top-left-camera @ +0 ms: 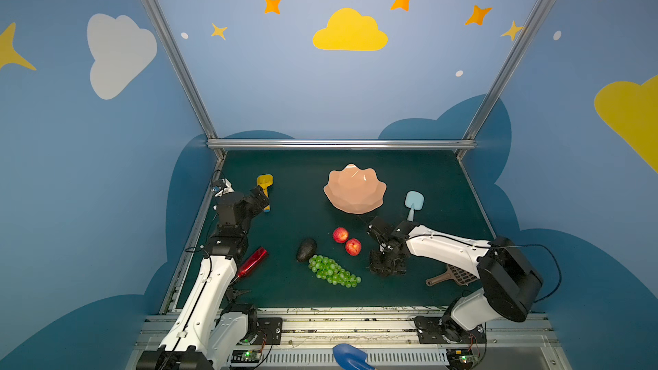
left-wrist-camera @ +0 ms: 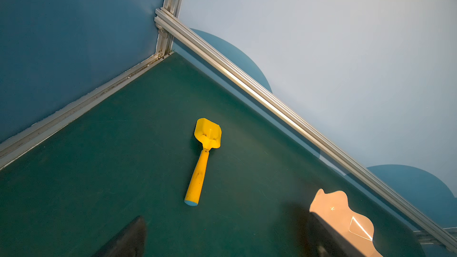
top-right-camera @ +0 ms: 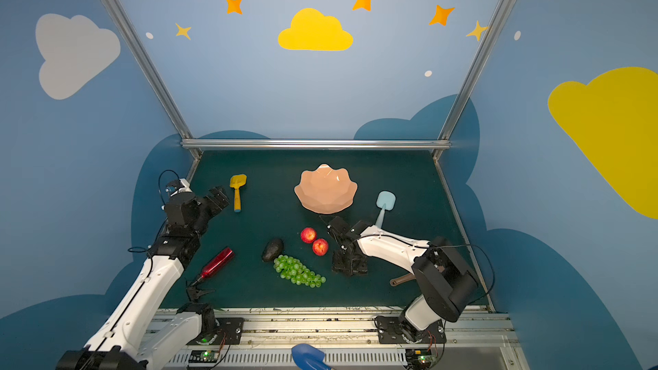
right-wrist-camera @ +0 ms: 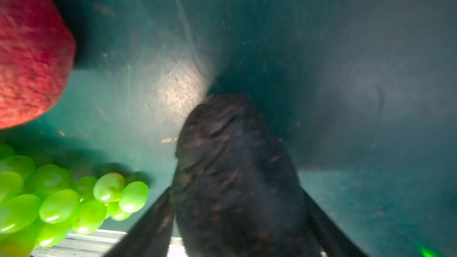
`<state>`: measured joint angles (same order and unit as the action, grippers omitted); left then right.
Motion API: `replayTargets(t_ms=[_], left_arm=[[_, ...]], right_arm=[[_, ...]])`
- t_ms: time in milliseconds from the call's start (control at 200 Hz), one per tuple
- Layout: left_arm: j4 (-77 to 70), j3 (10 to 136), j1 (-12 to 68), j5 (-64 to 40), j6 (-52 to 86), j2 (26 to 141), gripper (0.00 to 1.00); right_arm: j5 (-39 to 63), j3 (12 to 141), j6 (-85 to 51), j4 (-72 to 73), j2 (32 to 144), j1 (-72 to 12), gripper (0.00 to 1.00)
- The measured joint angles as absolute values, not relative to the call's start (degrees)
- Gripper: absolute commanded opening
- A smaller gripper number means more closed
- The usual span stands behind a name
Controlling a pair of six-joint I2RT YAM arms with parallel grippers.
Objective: Arrange fruit in a fruit bowl
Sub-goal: Pick up the fruit from the bottom-center of the table, then place the fruit in the fruit bowl.
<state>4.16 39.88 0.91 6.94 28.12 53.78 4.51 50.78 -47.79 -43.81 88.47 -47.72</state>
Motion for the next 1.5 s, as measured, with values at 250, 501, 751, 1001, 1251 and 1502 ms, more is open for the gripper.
replayTargets(t_ms=[250,501,751,1001,1251,1502], left_arm=[[4.16,39.88,0.91,7.22,28.56,53.8,0.99],[4.27,39.22,0.91,9.45,30.04,53.78,0.99],[6.31,38.68,0.93,9.76,31.14,52.66,0.99],[11.09,38.68,0.91,10.24,31.35,48.51,0.99],[17.26,39.16,0.93,7.73,29.71,44.38,0.99],[23.62,40.12,5.93,1.45,29.65,46.87,1.0]], right_arm=[[1.83,50.98,-47.35,-43.99,88.25,-47.37,0.47],[-3.75,61.93,-40.91,-51.29,85.34,-44.64,0.43],[-11.29,79.02,-29.71,-50.76,88.16,-41.19,0.44],[-13.74,97.27,-20.71,-46.35,107.48,-36.99,0.44],[-13.17,108.9,-15.94,-45.15,123.81,-33.82,0.44],[-11.53,113.47,-14.61,-45.04,130.34,-33.71,0.49]])
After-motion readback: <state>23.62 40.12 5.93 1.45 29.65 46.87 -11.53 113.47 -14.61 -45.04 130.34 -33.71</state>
